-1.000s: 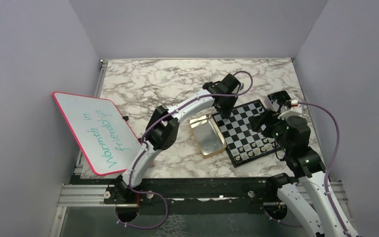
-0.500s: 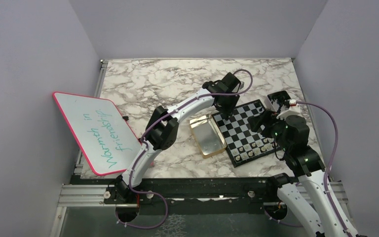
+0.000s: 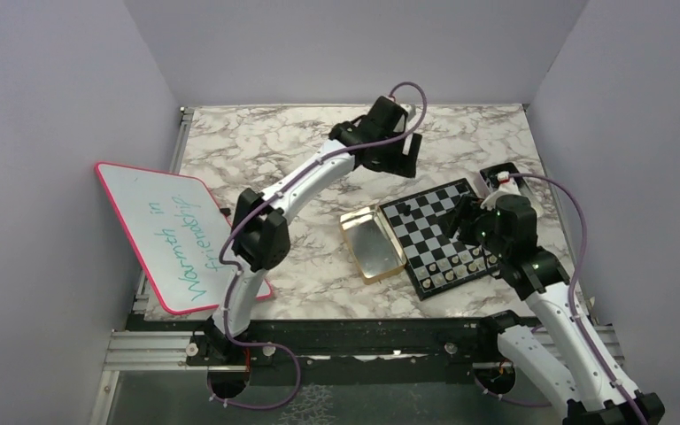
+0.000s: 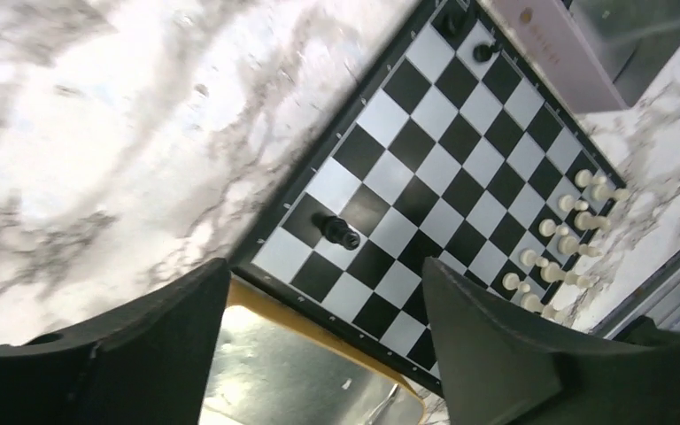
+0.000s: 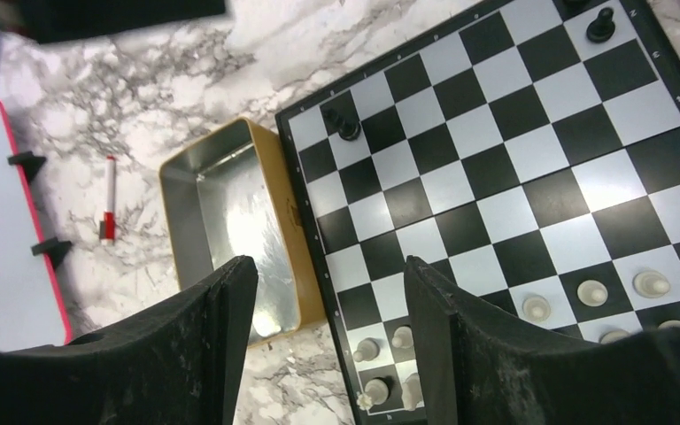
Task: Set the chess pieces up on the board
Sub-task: Place the chess piece on the chessboard, then pick up the chess piece from the chessboard.
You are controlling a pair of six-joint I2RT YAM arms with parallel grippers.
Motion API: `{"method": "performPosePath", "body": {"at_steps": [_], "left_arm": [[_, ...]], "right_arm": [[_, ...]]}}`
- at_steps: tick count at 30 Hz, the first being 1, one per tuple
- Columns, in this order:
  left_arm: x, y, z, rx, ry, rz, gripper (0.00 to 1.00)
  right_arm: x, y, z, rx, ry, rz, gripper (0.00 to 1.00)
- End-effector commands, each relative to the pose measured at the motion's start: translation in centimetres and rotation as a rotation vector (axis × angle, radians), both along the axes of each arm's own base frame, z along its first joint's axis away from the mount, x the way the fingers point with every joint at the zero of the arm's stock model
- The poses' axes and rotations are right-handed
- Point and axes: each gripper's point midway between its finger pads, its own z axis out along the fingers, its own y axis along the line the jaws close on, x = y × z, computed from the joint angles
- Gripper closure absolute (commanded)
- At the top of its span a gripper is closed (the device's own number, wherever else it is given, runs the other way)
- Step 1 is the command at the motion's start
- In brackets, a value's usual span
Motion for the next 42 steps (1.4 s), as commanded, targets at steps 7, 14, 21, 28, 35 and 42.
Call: {"method": "performPosePath", "body": {"at_steps": [7, 14, 21, 28, 35, 42], "left_arm": [[0.0, 8.7, 9.2, 0.002, -0.251, 0.106, 0.01], [-4.0, 13.3, 7.1, 0.049, -0.257, 0.084, 0.01], [-8.2, 16.7, 6.4, -0.101, -0.244, 0.022, 0.01], [-9.4, 18.7, 7.5, -0.139, -0.41, 0.03, 0.01], [-9.8, 19.8, 7.8, -0.149, -0.47, 0.063, 0.01], [-9.7, 20.9, 8.1, -0.121, -0.501, 0.104, 0.01]], "right_arm": [[1.7, 2.0, -2.3, -0.028, 0.081, 0.112, 0.38], [3.3, 2.8, -4.1, -0.022, 0.154, 0.115, 0.43], [5.9, 3.6, -5.1, -0.035, 0.199, 0.103, 0.48], [8.6, 4.2, -5.5, -0.114, 0.213, 0.088, 0.48], [10.5, 5.5, -6.7, -0.191, 0.228, 0.123, 0.48], [12.0, 5.9, -8.9, -0.281, 0.277, 0.138, 0.53]]}}
